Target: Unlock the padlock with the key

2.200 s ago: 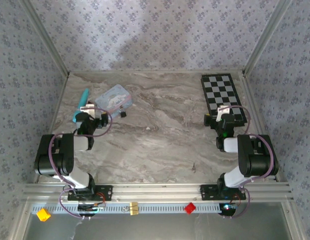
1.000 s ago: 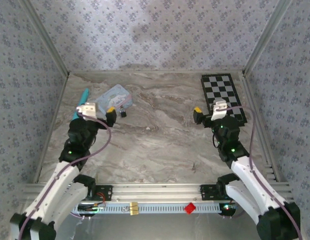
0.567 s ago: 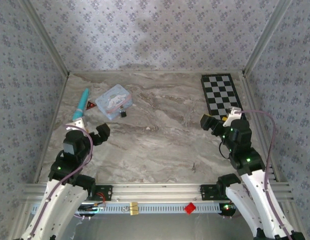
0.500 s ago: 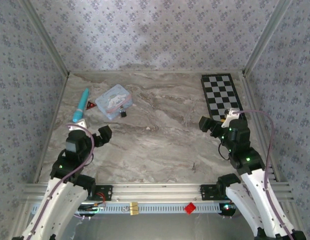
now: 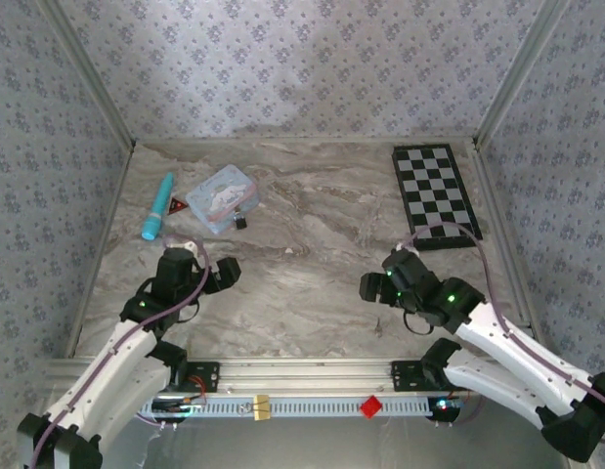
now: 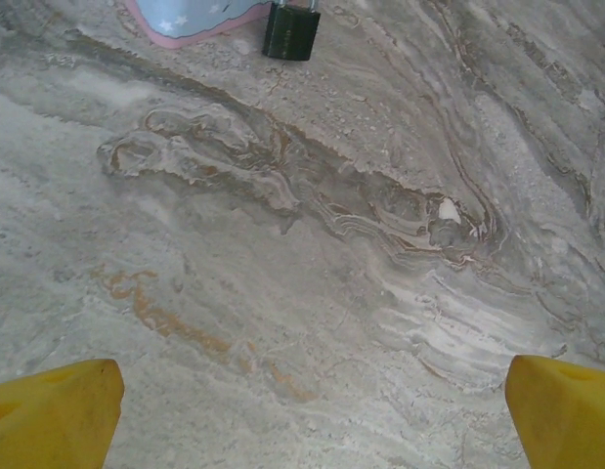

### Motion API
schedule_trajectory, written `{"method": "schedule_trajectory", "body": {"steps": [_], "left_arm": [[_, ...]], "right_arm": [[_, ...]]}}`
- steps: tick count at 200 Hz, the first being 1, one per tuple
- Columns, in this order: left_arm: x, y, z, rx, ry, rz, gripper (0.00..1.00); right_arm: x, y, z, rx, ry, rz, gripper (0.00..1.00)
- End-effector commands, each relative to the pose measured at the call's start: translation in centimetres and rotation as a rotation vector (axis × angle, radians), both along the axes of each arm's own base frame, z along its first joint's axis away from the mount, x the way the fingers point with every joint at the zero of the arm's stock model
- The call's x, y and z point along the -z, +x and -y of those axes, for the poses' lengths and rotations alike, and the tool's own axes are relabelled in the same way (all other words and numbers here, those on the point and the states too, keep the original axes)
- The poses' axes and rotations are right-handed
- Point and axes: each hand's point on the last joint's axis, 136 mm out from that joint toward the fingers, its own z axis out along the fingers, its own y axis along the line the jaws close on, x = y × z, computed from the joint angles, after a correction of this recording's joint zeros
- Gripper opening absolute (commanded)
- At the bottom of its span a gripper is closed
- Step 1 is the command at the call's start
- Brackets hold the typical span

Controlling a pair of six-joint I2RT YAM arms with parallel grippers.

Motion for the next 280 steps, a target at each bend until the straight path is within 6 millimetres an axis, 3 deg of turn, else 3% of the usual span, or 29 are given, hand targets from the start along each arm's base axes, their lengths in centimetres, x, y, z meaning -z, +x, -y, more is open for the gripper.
{"method": "schedule_trajectory", "body": {"steps": [1, 73, 119, 159, 280], "left_arm": [[-1.2, 1.1, 0.9, 0.018, -0.031, 0.068, 1.00], [0.2, 1.4, 1.2, 0.035, -0.018, 0.080, 1.00], [0.8, 1.2, 0.9, 0.023, -0.018, 0.088, 1.00], [1.0, 1.3, 0.8, 0.019, -0.017, 0.089, 1.00], [0.8, 1.5, 0.5, -0.002, -0.012, 0.100, 1.00]], "right_arm": [[2.1, -1.6, 2.0, 0.131, -0.044, -0.071, 0.88], [7.6, -4.9, 1.8, 0.220, 0.012, -0.237, 0.69], [9.1, -5.5, 2.1, 0.252, 0.013, -0.267, 0.49], [10.2, -5.6, 1.4, 0.255, 0.050, -0.284, 0.38], [12.0, -6.3, 0.2, 0.249, 0.064, -0.313, 0.27]]}}
